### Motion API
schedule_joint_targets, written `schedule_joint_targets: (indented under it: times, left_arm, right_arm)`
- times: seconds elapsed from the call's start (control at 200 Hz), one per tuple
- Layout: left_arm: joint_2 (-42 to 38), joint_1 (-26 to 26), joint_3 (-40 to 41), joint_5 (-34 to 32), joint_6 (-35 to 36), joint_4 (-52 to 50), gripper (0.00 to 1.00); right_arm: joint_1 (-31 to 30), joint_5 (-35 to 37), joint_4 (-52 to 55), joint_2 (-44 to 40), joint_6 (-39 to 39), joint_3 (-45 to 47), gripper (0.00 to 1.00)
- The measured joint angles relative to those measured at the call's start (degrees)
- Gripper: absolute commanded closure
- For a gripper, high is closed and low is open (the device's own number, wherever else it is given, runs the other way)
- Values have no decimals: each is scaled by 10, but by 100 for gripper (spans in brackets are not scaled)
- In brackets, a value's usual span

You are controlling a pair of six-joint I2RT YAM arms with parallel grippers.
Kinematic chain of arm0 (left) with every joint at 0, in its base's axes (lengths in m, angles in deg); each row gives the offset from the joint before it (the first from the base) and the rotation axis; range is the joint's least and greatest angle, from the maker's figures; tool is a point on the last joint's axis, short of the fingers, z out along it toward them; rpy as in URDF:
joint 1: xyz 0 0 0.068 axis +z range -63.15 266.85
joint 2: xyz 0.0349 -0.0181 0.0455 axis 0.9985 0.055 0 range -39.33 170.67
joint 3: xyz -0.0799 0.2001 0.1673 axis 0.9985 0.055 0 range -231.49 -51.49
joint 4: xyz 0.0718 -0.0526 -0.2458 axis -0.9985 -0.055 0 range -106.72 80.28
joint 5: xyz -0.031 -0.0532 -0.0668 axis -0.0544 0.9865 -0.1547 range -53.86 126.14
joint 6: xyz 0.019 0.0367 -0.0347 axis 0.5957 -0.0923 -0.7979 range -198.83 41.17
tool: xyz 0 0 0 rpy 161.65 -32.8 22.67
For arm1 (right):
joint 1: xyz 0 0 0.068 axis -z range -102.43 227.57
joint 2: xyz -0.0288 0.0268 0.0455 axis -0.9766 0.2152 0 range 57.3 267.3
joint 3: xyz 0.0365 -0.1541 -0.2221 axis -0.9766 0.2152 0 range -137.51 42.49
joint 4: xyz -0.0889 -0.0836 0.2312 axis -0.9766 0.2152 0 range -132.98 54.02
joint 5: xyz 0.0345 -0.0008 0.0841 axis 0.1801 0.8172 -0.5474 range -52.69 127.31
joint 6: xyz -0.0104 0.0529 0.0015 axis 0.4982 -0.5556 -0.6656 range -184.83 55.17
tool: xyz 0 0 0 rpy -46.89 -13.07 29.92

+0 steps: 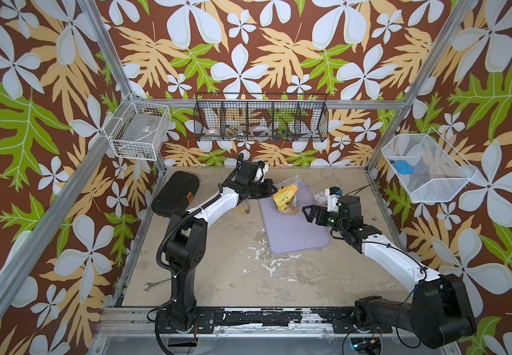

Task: Pour cookies out of the ziploc bag
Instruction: 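Pour the cookies out of the ziploc bag onto the tray.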

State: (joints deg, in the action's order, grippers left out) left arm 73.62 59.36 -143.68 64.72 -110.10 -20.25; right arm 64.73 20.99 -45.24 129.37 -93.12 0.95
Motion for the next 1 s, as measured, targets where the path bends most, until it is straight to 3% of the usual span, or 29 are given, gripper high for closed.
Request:
schedule_joint_targets:
  times: [0.325,1.001]
  left_arm:
    - [8,-20,-6,6,-16,0,100]
    - [107,-90,-118,5,-62,0,100]
  right_arm:
    - [43,2,19,-13,0,19,0]
    - [99,0,63,-88,-8,74,0]
